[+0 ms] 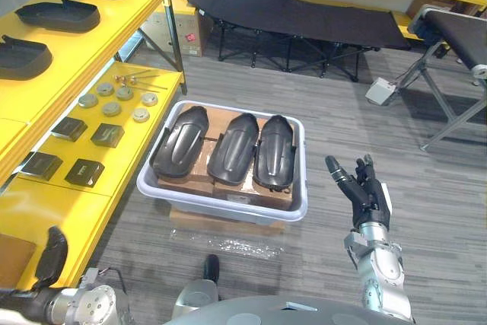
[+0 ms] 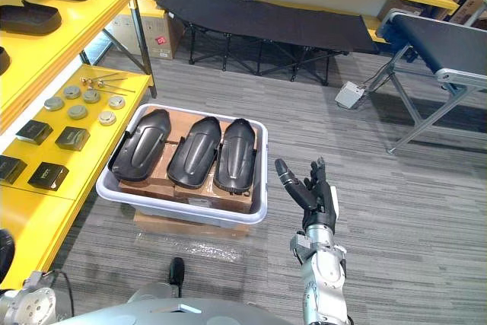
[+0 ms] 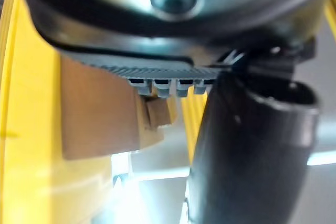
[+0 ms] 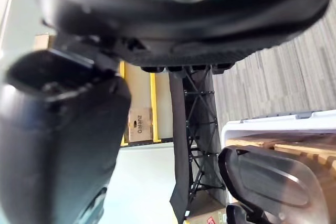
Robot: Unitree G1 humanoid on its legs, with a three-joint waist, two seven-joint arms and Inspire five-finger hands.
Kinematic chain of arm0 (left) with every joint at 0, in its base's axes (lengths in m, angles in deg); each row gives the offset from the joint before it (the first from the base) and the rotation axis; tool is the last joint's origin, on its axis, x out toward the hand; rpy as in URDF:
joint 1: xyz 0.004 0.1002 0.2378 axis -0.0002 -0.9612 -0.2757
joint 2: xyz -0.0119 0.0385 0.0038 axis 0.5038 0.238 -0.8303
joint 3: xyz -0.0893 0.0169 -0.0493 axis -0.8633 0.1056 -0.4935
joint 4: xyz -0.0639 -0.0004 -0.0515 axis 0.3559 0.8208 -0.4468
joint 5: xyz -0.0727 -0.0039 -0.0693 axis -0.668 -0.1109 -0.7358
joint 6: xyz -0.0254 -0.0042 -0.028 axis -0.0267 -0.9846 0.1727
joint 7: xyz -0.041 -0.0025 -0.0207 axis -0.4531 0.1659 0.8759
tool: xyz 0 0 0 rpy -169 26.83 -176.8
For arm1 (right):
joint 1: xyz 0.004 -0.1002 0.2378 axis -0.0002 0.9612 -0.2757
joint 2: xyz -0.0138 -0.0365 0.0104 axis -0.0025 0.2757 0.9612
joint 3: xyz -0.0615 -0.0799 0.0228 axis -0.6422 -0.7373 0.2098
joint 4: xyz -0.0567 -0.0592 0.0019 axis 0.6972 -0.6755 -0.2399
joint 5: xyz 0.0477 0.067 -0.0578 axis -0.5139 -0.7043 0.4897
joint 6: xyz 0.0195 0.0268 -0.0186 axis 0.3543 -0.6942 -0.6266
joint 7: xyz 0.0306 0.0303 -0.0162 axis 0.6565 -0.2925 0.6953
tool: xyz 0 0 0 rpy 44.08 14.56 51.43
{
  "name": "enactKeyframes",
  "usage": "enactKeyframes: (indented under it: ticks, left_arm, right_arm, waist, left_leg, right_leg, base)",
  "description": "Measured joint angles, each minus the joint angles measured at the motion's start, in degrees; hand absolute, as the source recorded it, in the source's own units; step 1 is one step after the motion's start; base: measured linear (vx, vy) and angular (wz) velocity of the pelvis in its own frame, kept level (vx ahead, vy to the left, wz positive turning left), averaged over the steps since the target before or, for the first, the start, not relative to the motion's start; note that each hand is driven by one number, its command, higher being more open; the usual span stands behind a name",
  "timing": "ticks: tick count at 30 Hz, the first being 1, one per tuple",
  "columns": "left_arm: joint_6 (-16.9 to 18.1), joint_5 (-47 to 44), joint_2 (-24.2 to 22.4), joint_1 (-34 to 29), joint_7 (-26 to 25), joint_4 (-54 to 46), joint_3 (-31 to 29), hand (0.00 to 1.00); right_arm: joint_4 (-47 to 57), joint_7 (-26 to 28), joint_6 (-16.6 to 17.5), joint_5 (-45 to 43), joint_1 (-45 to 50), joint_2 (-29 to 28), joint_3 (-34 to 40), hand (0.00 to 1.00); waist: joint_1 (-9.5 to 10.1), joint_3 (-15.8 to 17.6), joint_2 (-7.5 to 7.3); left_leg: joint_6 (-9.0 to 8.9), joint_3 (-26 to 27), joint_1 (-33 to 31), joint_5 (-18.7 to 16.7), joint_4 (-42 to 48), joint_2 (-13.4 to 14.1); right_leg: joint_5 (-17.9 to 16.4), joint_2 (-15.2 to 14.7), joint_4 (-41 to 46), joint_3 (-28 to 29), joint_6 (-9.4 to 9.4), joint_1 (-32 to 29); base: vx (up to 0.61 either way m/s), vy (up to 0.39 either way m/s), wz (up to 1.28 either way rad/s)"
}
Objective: Walk over and take three plastic housings, then place them on the shelf
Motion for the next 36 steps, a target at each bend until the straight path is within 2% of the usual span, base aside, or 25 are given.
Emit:
enactKeyframes:
  ticks: [1, 2, 4, 6, 7, 8, 10, 11, 12, 13, 15, 17, 19, 21, 24, 26, 28, 30, 33, 36]
  left_arm:
    - [-0.20, -0.05, -0.24, 0.81, 2.24, 0.01, 1.73, 1.00]
    - [-0.43, -1.37, -0.15, 1.83, 5.63, 0.00, 4.13, 1.00]
    - [-1.44, -5.20, 0.14, 2.38, 11.53, 0.47, 6.62, 1.00]
    - [-3.14, -9.32, 0.15, 2.29, 18.20, 1.24, 9.25, 1.00]
    - [-3.46, -10.57, 0.17, 2.13, 19.77, 1.24, 10.10, 1.00]
    - [-4.31, -12.52, 0.13, 1.79, 23.57, 1.17, 12.32, 1.00]
    - [-4.45, -14.01, -0.05, 1.21, 26.37, 0.39, 14.55, 1.00]
    - [-4.72, -15.17, -0.05, -0.47, 27.68, -1.27, 15.52, 1.00]
    - [-5.66, -15.57, 0.18, -0.96, 28.30, -0.86, 16.70, 1.00]
    - [-6.64, -15.61, 0.03, -1.51, 28.60, -0.82, 17.59, 1.00]
    - [-9.33, -15.56, -0.11, -2.71, 29.03, -0.28, 20.72, 1.00]
    - [-9.94, -15.12, 0.07, -2.59, 29.62, 1.19, 21.91, 1.00]
    - [-12.00, -14.73, 0.65, -2.26, 30.33, 1.56, 23.33, 1.00]
    - [-13.38, -14.54, 1.54, -1.54, 30.24, 2.42, 24.04, 1.00]
    - [-15.53, -14.48, 4.32, -0.80, 30.39, 3.93, 24.34, 1.00]
    - [-16.85, -14.47, 5.75, -0.45, 30.64, 4.80, 24.34, 1.00]
    - [-16.99, -14.47, 6.62, 0.20, 30.96, 6.20, 24.33, 1.00]
    - [-16.93, -14.50, 7.05, 0.22, 31.83, 7.00, 24.32, 1.00]
    - [-16.89, -14.61, 7.12, 0.10, 32.92, 9.10, 24.39, 1.00]
    - [-16.71, -15.34, 7.12, 0.07, 33.44, 10.48, 24.50, 1.00]
  right_arm:
    - [-1.65, -0.59, -0.16, -0.01, -0.74, -0.26, 0.96, 1.00]
    - [-2.92, -0.83, -0.84, 0.03, -0.69, -0.39, 1.38, 1.00]
    - [-2.98, -0.78, -1.75, 1.15, -0.28, -1.02, 0.69, 1.00]
    - [-2.90, -0.63, -1.74, 1.93, -0.30, -1.30, -1.01, 1.00]
    - [-2.81, -0.62, -1.74, 2.15, -0.34, -1.29, -1.41, 1.00]
    - [-2.70, -0.70, -1.75, 2.12, -0.56, -1.15, -1.56, 1.00]
    - [-2.70, -0.62, -1.85, 2.13, -1.37, -0.21, -1.56, 1.00]
    - [-2.69, -0.24, -2.52, 2.12, -2.70, 0.38, -1.50, 1.00]
    - [-2.80, -0.22, -3.54, 2.10, -4.48, 2.02, -0.84, 1.00]
    - [-2.96, -0.40, -4.46, 2.10, -4.98, 3.12, -0.61, 1.00]
    - [-5.72, -0.88, -7.58, 2.04, -6.71, 7.50, 0.34, 1.00]
    - [-10.18, -1.90, -10.04, 1.98, -7.71, 9.47, 0.82, 1.00]
    - [-14.21, -3.46, -11.37, 2.04, -7.72, 9.72, 2.63, 1.00]
    - [-15.26, -4.88, -12.47, 1.99, -7.71, 9.63, 3.22, 1.00]
    - [-16.37, -6.66, -13.47, 2.09, -7.42, 8.22, 3.93, 1.00]
    - [-16.37, -6.88, -13.51, 2.88, -7.34, 7.67, 4.44, 1.00]
    - [-16.35, -6.88, -13.49, 4.48, -7.77, 7.69, 4.88, 1.00]
    - [-16.36, -6.89, -13.50, 5.13, -9.05, 7.79, 5.47, 1.00]
    - [-16.88, -6.79, -13.51, 6.90, -11.85, 9.25, 5.50, 1.00]
    - [-17.23, -6.83, -13.51, 9.68, -14.85, 11.81, 5.28, 1.00]
  waist:
    - [-0.53, 0.60, 0.90]
    - [-1.09, 1.15, 1.84]
    - [-1.08, 1.19, 1.91]
    - [-0.97, 1.15, 1.86]
    - [-0.82, 1.14, 1.83]
    - [0.17, 1.10, 1.76]
    - [1.29, 0.60, 1.08]
    - [2.02, -0.42, -0.51]
    - [1.74, -0.73, 0.50]
    - [1.72, -0.75, 1.69]
    - [1.96, -0.37, 5.37]
    - [1.99, -0.91, 6.43]
    - [1.58, -0.75, 6.69]
    - [1.35, -0.67, 6.96]
    - [0.25, 0.64, 5.78]
    - [0.22, 0.79, 5.80]
    - [0.27, 1.24, 6.58]
    - [0.45, 2.20, 8.08]
    - [0.64, 3.55, 9.75]
    - [1.24, 4.75, 10.37]
  left_leg:
    - [0.38, -1.31, 0.31, 0.18, 0.11, 0.93]
    - [0.42, -2.81, 1.10, -0.01, 0.11, 1.39]
    - [0.43, -3.97, 2.27, -0.41, 0.17, 2.03]
    - [-0.37, -4.11, 1.34, -1.88, 2.71, 3.18]
    - [-0.80, -3.96, 0.95, -2.39, 3.63, 3.50]
    - [-1.70, -3.81, 0.58, -3.10, 4.67, 4.10]
    - [-2.62, -2.97, -0.07, -3.72, 4.94, 4.06]
    - [-3.58, -1.00, -1.15, -4.20, 4.96, 3.65]
    - [-4.56, 0.18, -2.62, -3.50, 5.91, 5.06]
    - [-4.93, 0.76, -2.94, -3.54, 6.10, 6.23]
    - [-5.21, 2.98, -4.28, -3.68, 8.81, 10.03]
    - [-5.50, 3.33, -4.35, -3.52, 9.05, 10.70]
    - [-6.84, 3.25, -3.59, -1.41, 6.45, 10.54]
    - [-6.70, 3.48, -3.14, -0.61, 5.04, 10.32]
    - [-6.38, 4.83, -1.97, -0.27, 3.04, 9.13]
    - [-6.28, 5.61, -1.08, -0.20, 2.06, 8.39]
    - [-6.08, 5.92, -0.33, -0.06, 1.38, 7.66]
    - [-5.44, 6.00, -0.04, 0.55, 0.19, 7.31]
    - [-5.54, 5.92, -1.22, 0.55, 0.03, 7.23]
    - [-5.44, 5.77, -3.29, 0.53, -0.12, 7.23]
  right_leg:
    - [0.14, -0.56, 6.41, 2.48, -2.64, -3.25]
    - [-1.66, -0.69, 6.91, 5.18, -4.45, -4.27]
    - [-1.22, -1.65, 5.11, 9.04, -3.62, -5.23]
    - [0.03, -1.50, 0.82, 11.73, -2.07, -5.55]
    - [0.29, -1.43, 0.19, 11.97, -1.53, -5.48]
    - [0.22, -1.31, -0.02, 11.01, -1.20, -4.84]
    - [0.39, -1.28, -1.35, 8.08, -0.88, -3.99]
    - [0.42, -1.11, -5.61, 5.38, -0.79, -3.53]
    - [2.15, 0.15, -9.09, 4.24, 1.89, -2.59]
    - [2.44, 1.05, -10.14, 3.52, 1.42, -2.25]
    - [3.79, 4.08, -12.82, 2.00, 0.48, -0.72]
    - [4.17, 4.90, -13.43, 1.41, 0.21, -0.32]
    - [4.10, 5.03, -13.60, 1.33, 0.17, -0.50]
    - [4.36, 4.76, -14.08, 1.59, 0.54, -0.44]
    - [4.72, 3.58, -14.44, 2.57, 1.10, -0.47]
    - [4.89, 2.90, -14.98, 2.93, 1.42, -0.14]
    - [4.88, 2.22, -15.11, 3.42, 1.85, 0.20]
    - [4.98, 1.92, -14.87, 3.48, 2.11, -0.20]
    - [4.56, 1.70, -13.83, 3.49, 2.62, -2.26]
    - [4.40, 1.58, -12.96, 3.60, 2.37, -4.63]
  base:
    - [0.04, 0.074, 0.76]
    - [0.02, 0.061, 0.59]
    - [0.02, 0.021, 0.42]
    - [-0.01, -0.053, 0.29]
    - [-0.04, -0.153, 0.29]
    - [-0.03, -0.166, 0.23]
    - [0.00, -0.269, 0.06]
    - [-0.01, -0.387, 0.06]
    - [-0.02, -0.316, 0.12]
    - [-0.04, -0.247, 0.17]
    - [-0.01, -0.162, 0.10]
    - [0.07, -0.115, 0.04]
    - [0.14, -0.075, -0.02]
    - [0.14, -0.016, -0.05]
    - [0.13, 0.026, -0.11]
    - [0.06, 0.037, -0.13]
    - [0.01, 0.060, -0.04]
    - [-0.07, 0.050, 0.01]
    - [-0.12, 0.035, 0.01]
    - [-0.09, 0.022, 0.03]
